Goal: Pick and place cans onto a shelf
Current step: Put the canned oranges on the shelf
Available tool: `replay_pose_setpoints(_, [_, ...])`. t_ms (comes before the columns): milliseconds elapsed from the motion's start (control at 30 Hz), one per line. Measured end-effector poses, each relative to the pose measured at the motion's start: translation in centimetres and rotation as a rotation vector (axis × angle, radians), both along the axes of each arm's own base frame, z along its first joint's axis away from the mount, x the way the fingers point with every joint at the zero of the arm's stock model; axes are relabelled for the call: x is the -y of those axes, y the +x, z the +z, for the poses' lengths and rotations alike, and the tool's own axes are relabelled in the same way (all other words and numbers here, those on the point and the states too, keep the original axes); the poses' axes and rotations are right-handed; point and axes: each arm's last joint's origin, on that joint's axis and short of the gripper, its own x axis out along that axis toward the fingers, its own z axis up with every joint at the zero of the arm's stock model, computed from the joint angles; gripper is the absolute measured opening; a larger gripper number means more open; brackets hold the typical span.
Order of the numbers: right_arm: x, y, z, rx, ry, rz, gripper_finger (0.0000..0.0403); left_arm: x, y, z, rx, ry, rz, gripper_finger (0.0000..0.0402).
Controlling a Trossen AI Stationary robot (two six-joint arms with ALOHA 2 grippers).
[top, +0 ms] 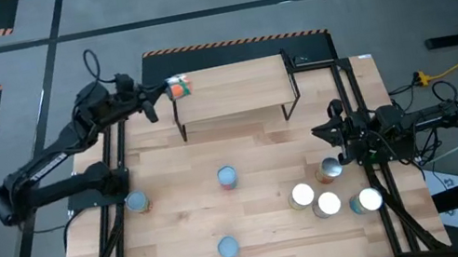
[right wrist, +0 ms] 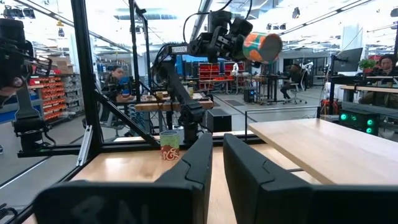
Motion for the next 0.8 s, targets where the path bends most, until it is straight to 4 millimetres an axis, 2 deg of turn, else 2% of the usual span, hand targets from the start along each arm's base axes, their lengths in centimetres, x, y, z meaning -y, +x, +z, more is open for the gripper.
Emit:
replay_pose_setpoints(200, [0.0,0.0,0.0,-0.001,0.001,0.001,0.0046,-1.3,2.8,-0.6,-0.019,-0.014,-0.041,0.0000])
replay_pose_setpoints(800, [0.0,0.0,-0.1,-0.008,0.002,0.002,0.0046,-4.7,12.8,2.2,-0.168,-0.025,-0.157,0.0000])
